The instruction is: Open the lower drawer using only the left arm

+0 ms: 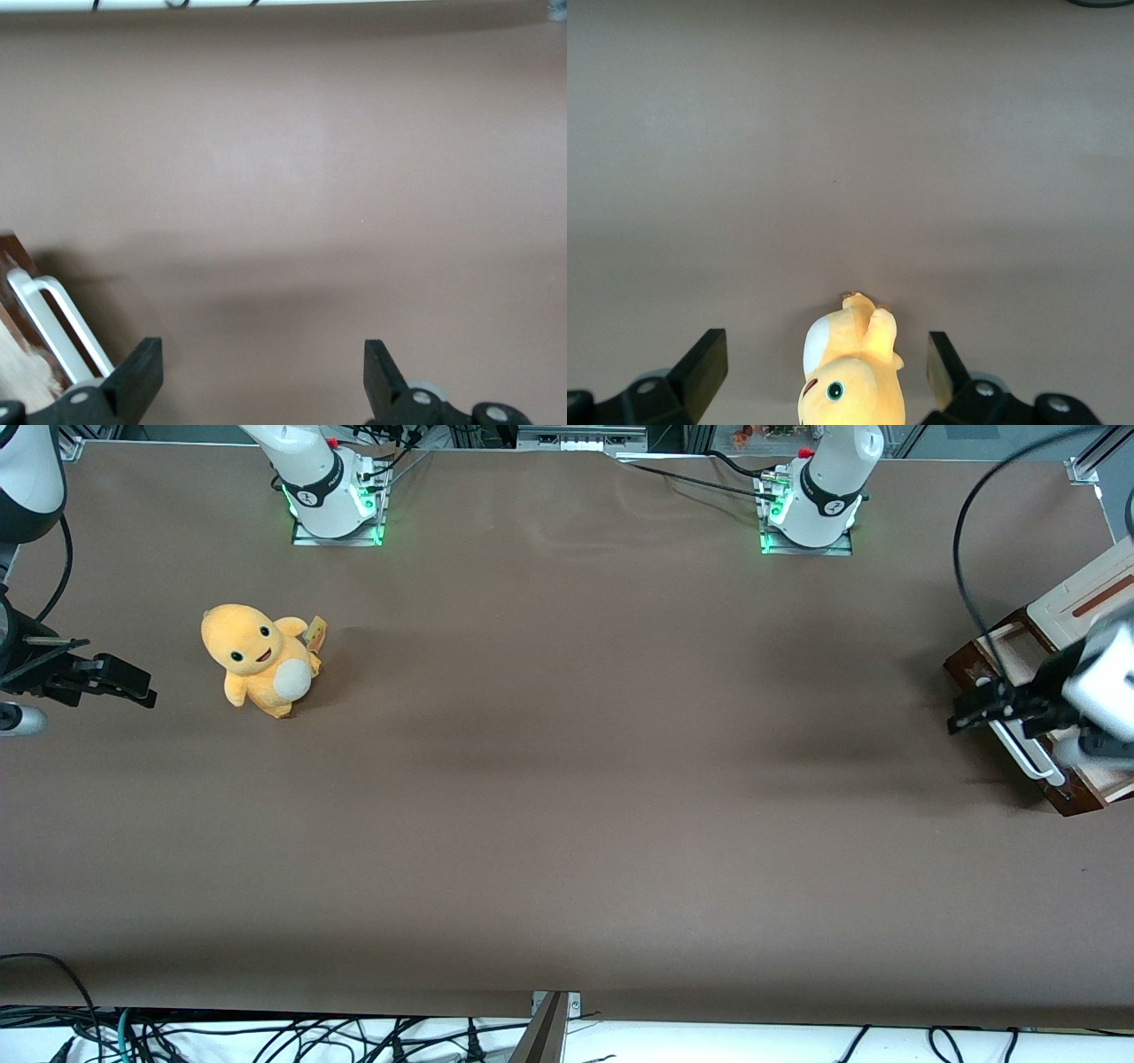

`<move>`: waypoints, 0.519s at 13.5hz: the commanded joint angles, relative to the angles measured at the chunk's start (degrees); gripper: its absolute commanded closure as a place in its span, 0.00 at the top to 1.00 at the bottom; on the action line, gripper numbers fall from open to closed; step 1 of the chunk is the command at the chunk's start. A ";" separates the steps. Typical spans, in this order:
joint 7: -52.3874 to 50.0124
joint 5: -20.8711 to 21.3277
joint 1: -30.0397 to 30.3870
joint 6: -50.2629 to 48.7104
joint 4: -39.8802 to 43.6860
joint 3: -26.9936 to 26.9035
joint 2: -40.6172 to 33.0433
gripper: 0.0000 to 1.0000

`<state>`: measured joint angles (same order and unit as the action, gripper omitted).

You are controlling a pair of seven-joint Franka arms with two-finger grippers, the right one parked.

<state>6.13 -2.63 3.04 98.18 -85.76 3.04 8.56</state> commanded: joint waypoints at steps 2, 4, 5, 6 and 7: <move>6.26 -0.02 0.38 1.22 -6.88 -0.05 -6.28 1.00; 6.52 4.18 -0.14 0.96 -7.14 0.04 -6.71 1.00; 6.70 4.56 -0.32 0.61 -7.23 0.04 -7.06 1.00; 6.70 4.56 0.03 0.43 -7.32 0.04 -7.24 1.00; 6.79 4.47 0.12 -0.53 -7.49 0.04 -7.33 1.00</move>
<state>11.40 0.53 2.97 98.35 -91.64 3.01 2.91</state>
